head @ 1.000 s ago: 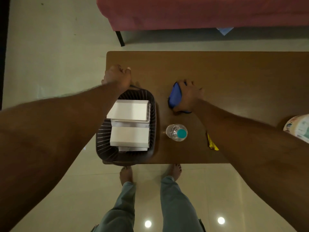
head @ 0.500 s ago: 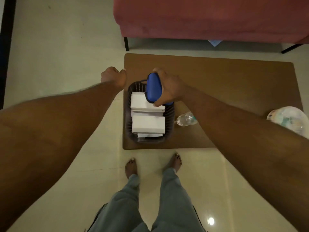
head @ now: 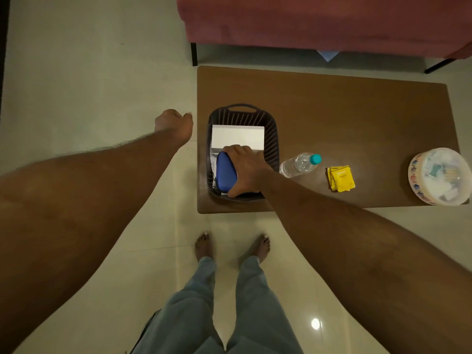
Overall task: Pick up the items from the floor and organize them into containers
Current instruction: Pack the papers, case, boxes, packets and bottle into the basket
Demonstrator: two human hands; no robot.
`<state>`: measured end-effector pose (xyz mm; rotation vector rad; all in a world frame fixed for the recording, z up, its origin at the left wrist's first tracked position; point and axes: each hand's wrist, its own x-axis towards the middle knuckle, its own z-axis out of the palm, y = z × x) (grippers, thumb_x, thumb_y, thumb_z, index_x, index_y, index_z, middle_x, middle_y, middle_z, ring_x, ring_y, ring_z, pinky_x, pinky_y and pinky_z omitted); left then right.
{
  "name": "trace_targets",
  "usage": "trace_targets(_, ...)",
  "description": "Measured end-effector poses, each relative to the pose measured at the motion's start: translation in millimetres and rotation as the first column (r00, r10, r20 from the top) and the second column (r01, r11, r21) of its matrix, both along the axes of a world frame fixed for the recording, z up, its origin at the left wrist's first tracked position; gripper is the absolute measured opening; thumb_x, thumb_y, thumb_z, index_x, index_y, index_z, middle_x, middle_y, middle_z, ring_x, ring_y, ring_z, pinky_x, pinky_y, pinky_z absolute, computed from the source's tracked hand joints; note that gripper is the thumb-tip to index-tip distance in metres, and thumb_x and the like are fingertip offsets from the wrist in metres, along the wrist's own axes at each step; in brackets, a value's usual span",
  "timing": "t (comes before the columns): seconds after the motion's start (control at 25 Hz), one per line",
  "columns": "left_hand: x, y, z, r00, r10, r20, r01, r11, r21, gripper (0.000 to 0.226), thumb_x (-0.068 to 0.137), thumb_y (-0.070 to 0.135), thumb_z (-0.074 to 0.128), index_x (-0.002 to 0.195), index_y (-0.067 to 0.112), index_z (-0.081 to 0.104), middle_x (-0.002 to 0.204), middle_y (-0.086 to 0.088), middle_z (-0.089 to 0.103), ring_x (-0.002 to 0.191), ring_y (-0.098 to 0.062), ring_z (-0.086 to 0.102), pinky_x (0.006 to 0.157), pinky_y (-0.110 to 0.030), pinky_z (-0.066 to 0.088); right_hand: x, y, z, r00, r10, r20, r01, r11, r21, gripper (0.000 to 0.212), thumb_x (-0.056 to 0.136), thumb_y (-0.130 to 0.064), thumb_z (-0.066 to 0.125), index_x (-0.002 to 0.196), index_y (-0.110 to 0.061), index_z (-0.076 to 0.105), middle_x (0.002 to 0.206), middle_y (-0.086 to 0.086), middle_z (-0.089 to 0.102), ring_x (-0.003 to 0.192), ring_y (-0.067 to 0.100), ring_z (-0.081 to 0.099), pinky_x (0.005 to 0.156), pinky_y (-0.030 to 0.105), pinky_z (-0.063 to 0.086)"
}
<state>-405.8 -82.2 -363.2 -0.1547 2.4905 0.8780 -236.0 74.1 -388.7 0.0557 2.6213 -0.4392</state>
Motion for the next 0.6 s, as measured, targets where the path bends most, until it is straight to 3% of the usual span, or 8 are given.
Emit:
trace_targets(0.24,8.5,1.9,-13.2,0.999,-0.034,-0.006,0.034,0.999,-0.039,0.030,0.094,0.043,0.056,0.089,0.014,0.061,0.104,-0.010,0.067,0.099,-0.033,0.065,0.087,-0.036,0.053,4.2,-3.7,-22.5,0.998,-0.060,-0.005,0.059,0.991,-0.121,0.108,0.059,-0.054,0.089,0.148,-0.018,0.039,0.147,0.007,0.045,0.131,0.028,0.043,0.107,0.047,0.041)
trace_targets(0.4,5.8,20.5,-1.8,0.999,-0.031,-0.032,0.031,1.000,0.000,0.029,0.093,0.043,0.057,0.085,0.016,0.060,0.101,-0.009,0.068,0.095,-0.032,0.065,0.083,-0.035,0.053,14.5,21.0,-15.4,0.980,-0.167,-0.111,0.141,0.968,-0.210,0.063,0.074,-0.047,0.078,0.127,-0.017,0.061,0.125,0.006,0.059,0.117,0.026,0.052,0.100,0.047,0.048)
trace_targets(0.52,8.3,48.9,10.7,0.995,-0.050,-0.082,0.054,0.997,0.047,0.028,0.092,0.042,0.057,0.082,0.016,0.058,0.098,-0.009,0.068,0.086,-0.029,0.062,0.079,-0.033,0.051,13.5,58.7,5.8,0.867,-0.415,-0.276,0.337,0.896,-0.288,0.033,0.076,-0.034,0.069,0.103,-0.016,0.069,0.101,0.001,0.066,0.099,0.023,0.060,0.085,0.046,0.053)
trace_targets(0.6,11.2,69.5,18.4,0.990,-0.068,-0.121,0.078,0.993,0.083,0.027,0.094,0.040,0.056,0.085,0.014,0.058,0.093,-0.006,0.065,0.083,-0.025,0.059,0.074,-0.030,0.045,7.6,84.1,22.3,0.735,-0.621,-0.271,0.505,0.769,-0.392,0.019,0.074,-0.033,0.065,0.089,-0.021,0.066,0.089,-0.003,0.068,0.085,0.019,0.064,0.077,0.041,0.055)
